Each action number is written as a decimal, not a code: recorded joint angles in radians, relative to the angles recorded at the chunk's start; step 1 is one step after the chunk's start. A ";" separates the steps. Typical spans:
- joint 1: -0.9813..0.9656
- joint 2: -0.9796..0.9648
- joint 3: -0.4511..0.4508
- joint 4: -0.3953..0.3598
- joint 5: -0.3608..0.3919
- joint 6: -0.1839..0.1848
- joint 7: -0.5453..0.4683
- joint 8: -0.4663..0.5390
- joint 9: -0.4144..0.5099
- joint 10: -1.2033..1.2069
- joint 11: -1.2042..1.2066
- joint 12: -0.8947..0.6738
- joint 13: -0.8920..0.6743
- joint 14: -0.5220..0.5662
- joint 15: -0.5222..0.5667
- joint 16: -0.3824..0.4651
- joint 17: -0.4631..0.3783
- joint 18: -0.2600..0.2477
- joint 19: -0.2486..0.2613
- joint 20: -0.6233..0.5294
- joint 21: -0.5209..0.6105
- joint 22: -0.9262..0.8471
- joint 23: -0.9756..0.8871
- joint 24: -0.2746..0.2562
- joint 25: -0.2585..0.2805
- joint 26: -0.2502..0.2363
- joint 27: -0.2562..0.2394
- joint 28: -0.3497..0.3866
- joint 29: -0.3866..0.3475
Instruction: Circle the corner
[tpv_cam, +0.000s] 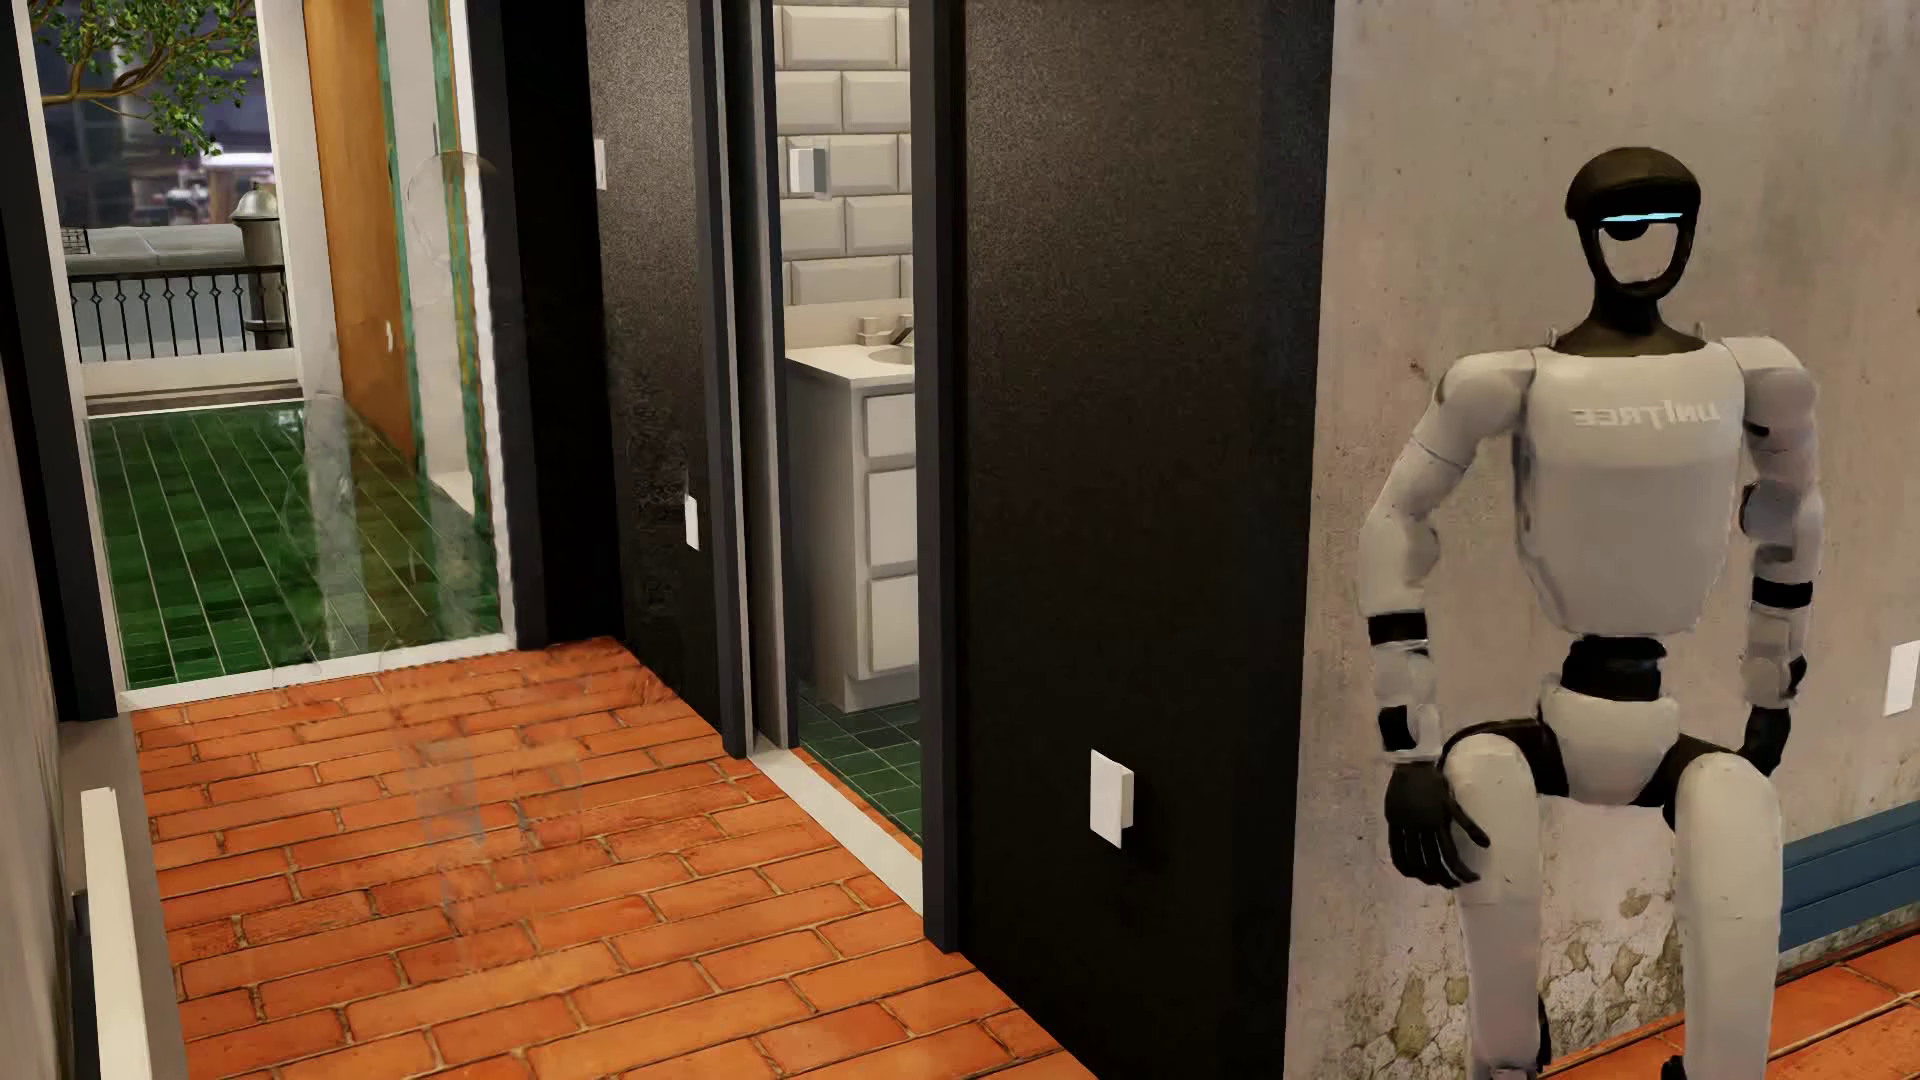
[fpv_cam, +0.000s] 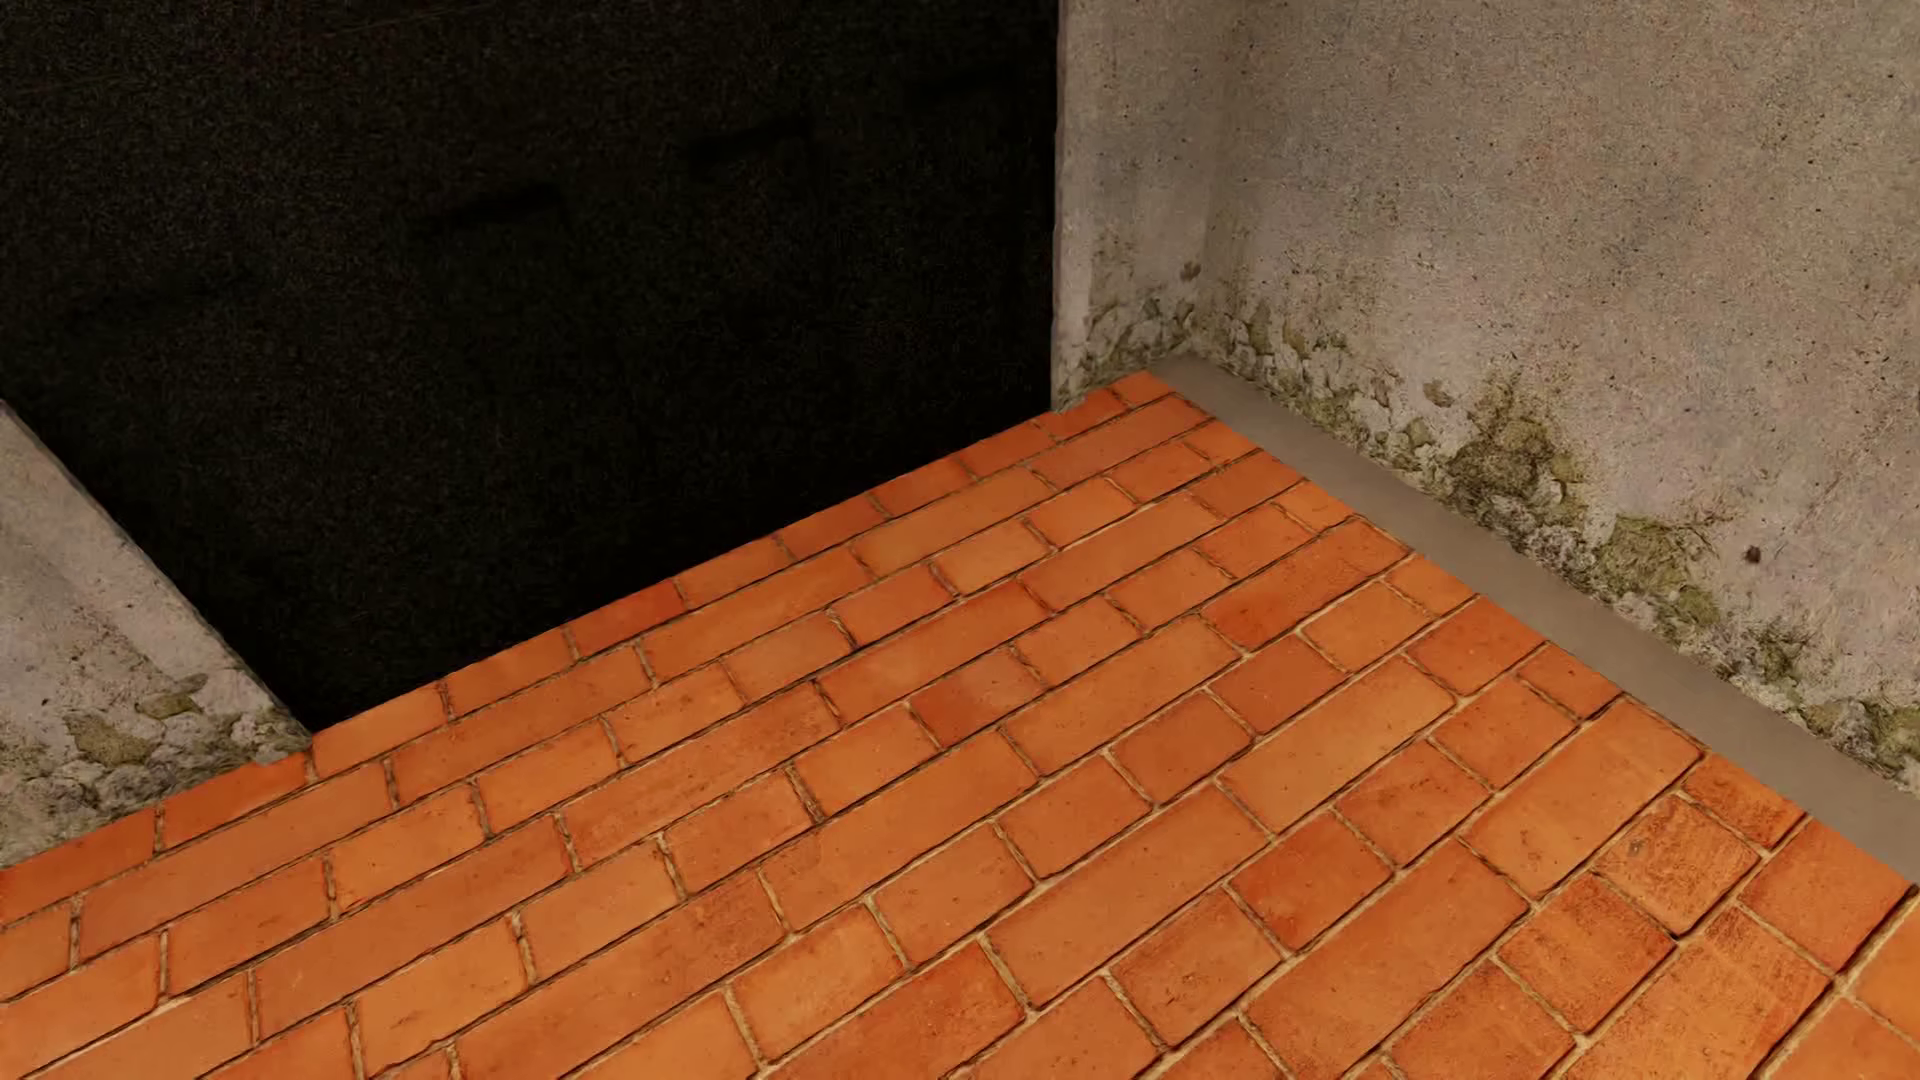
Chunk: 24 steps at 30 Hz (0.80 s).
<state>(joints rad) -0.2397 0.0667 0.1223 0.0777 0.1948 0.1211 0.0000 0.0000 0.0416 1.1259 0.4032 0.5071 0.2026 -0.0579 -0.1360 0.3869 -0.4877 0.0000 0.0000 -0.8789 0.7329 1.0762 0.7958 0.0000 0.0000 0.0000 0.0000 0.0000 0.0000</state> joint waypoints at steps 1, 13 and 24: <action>-0.023 0.053 0.010 -0.019 -0.007 -0.008 0.000 0.000 0.014 -0.150 -0.009 -0.002 -0.013 0.002 -0.034 -0.002 0.002 0.000 0.000 0.028 -0.058 -0.013 -0.051 0.000 0.000 0.000 0.000 0.000 0.000; 0.090 -0.067 -0.070 -0.047 -0.150 -0.101 0.000 0.000 -0.001 -0.520 0.600 -0.147 0.117 0.136 0.368 0.089 0.006 0.000 0.000 0.318 0.346 -0.090 0.196 0.000 0.000 0.000 0.000 0.000 0.000; 0.510 -0.359 -0.307 -0.138 -0.040 -0.110 0.000 0.000 0.001 -0.621 0.071 -0.172 0.255 -0.092 0.227 0.100 0.071 0.000 0.000 0.439 0.158 -0.211 0.034 0.000 0.000 0.000 0.000 0.000 0.000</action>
<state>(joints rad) 0.2704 -0.2926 -0.1852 -0.0607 0.1552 0.0114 0.0000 0.0000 0.0430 0.5052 0.4743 0.3353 0.4573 -0.1494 0.0914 0.4866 -0.4164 0.0000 0.0000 -0.4398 0.8906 0.8650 0.8299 0.0000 0.0000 0.0000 0.0000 0.0000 0.0000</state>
